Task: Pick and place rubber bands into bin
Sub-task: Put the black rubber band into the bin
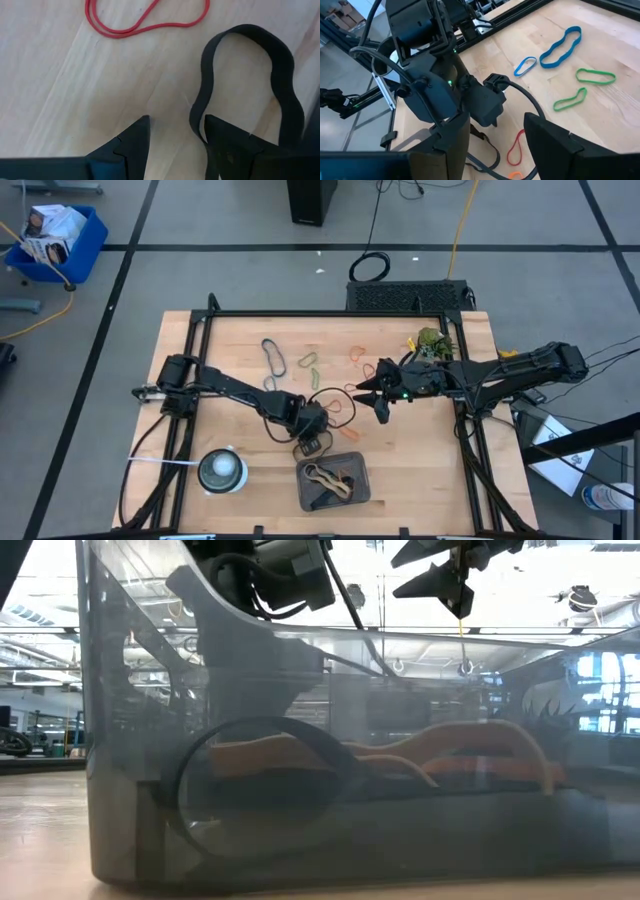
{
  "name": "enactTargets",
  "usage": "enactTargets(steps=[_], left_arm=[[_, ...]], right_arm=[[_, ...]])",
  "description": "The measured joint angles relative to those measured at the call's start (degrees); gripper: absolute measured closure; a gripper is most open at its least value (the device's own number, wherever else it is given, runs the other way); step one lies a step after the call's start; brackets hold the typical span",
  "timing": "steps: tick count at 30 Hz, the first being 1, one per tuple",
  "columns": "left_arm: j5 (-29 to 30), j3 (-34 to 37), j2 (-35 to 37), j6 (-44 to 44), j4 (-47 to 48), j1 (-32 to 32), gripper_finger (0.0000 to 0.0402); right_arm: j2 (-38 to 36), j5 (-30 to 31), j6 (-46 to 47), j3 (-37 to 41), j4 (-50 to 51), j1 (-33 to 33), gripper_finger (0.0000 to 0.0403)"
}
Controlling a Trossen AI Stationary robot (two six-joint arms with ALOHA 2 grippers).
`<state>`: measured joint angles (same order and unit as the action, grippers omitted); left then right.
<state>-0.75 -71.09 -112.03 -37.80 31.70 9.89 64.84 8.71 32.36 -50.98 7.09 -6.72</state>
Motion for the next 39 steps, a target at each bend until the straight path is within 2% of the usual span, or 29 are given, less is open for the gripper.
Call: enactTargets(steps=[3,5,13,15,21,30,34,39], left_arm=[[0.0,0.0,-0.1,0.1,0.1,0.1,0.0216],[0.0,0.0,-0.1,0.1,0.3,0.1,0.0236],[-0.9,0.0,-0.2,0.3,-0.2,0.1,0.0371],[-1.0,0.0,-0.3,1.2,-0.3,0.2,0.039],[-1.5,0.1,3.0,3.2,3.1,0.2,0.0395],[-0.8,-0.3,21.1,8.6,5.0,-2.1,0.0397],[-2.7,-0.3,29.5,11.1,0.8,-2.3,0.0396],[-8.6,-0.4,35.5,15.0,-10.6,-0.1,0.0398]], right_arm=[[0.0,0.0,0.0,0.0,0.0,0.0,0.0222],[0.0,0.0,0.0,0.0,0.0,0.0,0.0222],[0.0,0.0,-0.2,0.0,0.0,0.0,0.0222],[0.0,0.0,-0.2,0.0,0.0,0.0,0.0222],[0.0,-0.1,-0.3,0.0,0.0,0.0,0.0222],[0.0,-0.1,-1.7,0.0,1.1,0.0,0.0222],[0.0,0.0,-2.0,0.0,1.0,0.0,0.0222],[0.0,0.0,-3.1,0.0,1.0,0.0,0.0222]])
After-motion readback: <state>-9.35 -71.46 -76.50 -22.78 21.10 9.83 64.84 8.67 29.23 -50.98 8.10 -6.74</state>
